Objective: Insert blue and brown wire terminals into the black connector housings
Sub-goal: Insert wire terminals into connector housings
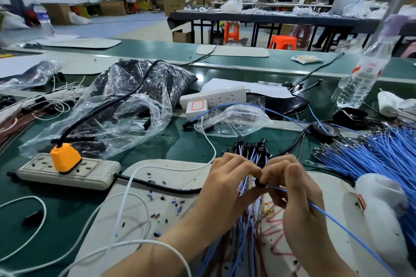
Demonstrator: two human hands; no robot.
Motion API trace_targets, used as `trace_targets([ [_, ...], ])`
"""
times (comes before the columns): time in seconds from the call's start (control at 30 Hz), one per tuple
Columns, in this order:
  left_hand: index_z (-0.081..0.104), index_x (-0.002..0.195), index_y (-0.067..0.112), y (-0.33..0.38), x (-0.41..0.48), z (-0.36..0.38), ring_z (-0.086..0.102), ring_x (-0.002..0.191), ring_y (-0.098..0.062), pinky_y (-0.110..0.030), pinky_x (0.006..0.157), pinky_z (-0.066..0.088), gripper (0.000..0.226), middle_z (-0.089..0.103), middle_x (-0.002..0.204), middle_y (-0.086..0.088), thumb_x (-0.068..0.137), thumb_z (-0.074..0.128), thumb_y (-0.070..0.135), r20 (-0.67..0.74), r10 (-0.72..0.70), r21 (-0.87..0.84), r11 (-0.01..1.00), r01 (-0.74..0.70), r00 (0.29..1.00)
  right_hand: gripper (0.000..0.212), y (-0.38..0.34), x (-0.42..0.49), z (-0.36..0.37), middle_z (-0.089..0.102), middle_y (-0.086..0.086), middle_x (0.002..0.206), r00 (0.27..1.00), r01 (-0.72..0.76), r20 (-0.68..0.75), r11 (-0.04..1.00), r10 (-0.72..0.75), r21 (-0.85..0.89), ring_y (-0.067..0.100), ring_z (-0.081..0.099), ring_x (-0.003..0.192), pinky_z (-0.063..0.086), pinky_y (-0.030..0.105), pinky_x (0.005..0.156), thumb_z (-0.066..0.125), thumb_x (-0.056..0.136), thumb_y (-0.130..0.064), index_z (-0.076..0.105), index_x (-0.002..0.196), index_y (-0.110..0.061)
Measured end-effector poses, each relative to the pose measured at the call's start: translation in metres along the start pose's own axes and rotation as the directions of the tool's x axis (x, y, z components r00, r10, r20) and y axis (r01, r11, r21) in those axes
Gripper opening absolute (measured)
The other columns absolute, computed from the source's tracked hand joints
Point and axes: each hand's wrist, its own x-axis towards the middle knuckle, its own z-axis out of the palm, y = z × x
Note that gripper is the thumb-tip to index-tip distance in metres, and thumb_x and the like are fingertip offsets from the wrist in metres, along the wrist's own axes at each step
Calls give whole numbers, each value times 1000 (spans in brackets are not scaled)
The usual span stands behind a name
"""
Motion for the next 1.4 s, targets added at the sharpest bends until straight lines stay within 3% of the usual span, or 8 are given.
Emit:
trace_targets([
  [0.17, 64, 95, 15, 4, -1, -1, 58, 92, -8, -32, 86, 43, 15, 62, 95, 10, 83, 73, 19, 2, 49, -36, 998, -49, 999, 40, 4, 2, -3, 42, -2, 74, 998, -52, 13, 989, 54, -136, 8, 39, 60, 32, 27, 59, 32, 92, -52, 52, 70, -25],
  [0.27, 55, 95, 23, 6, -2, -4, 54, 89, -5, -22, 82, 43, 22, 60, 93, 14, 82, 73, 25, 17, -63, -128, 990, 64, 998, 41, 6, 3, -3, 43, -6, 68, 991, -132, 4, 975, 135, -178, 7, 37, 58, 32, 23, 58, 32, 88, -60, 47, 75, -24],
  [0.47, 58, 80, 14, 8, -1, -3, 56, 78, -11, -34, 72, 45, 16, 63, 87, 4, 83, 68, 26, 30, 37, -120, 992, -33, 999, 56, 13, 7, -3, 41, -9, 63, 945, -258, 161, 952, 284, -164, 5, 39, 60, 37, 19, 56, 33, 92, -62, 43, 74, -10],
  [0.57, 54, 78, 18, 7, -1, -2, 57, 73, -14, -35, 69, 48, 18, 60, 80, 2, 81, 71, 23, 7, -61, -181, 981, 61, 998, 41, 11, 9, -4, 43, -5, 62, 907, -367, 200, 929, 370, -56, 12, 38, 58, 36, 21, 51, 47, 82, -52, 49, 72, -12],
  [0.7, 64, 76, 7, 2, 2, -1, 57, 78, 1, -14, 75, 45, 13, 64, 86, 0, 74, 77, 7, 16, -130, -244, 961, 130, 991, 30, 11, 13, -9, 47, 10, 58, 873, -477, 159, 876, 462, 74, 18, 35, 49, 27, 22, 41, 64, 72, -47, 63, 72, -17],
  [1.07, 68, 81, 8, -3, 7, -9, 61, 84, -13, -24, 75, 49, 22, 63, 92, 0, 80, 58, -10, 78, -39, -124, 991, 49, 996, 34, 13, 18, -10, 59, 10, 51, 868, -483, 13, 840, 496, 247, 12, 36, 35, 32, 18, 35, 64, 72, -38, 57, 71, -5],
  [1.23, 69, 80, 5, -23, 17, -27, 59, 82, -21, -12, 79, 41, 33, 64, 86, -4, 72, 59, -26, -159, -107, 162, 978, 133, 981, 24, 7, 30, -23, 56, 6, 49, 799, -457, -91, 699, 594, 550, 6, 39, 36, 34, 16, 34, 64, 73, -28, 53, 72, -7],
  [1.4, 69, 79, 4, -35, 22, -46, 58, 80, -10, -8, 77, 40, 28, 62, 86, -4, 79, 51, -18, -434, -108, 173, 964, 200, 894, 20, 5, 42, -40, 53, -1, 48, 728, -354, -203, 613, 655, 706, 3, 41, 37, 34, 14, 34, 67, 75, -23, 50, 70, -14],
])
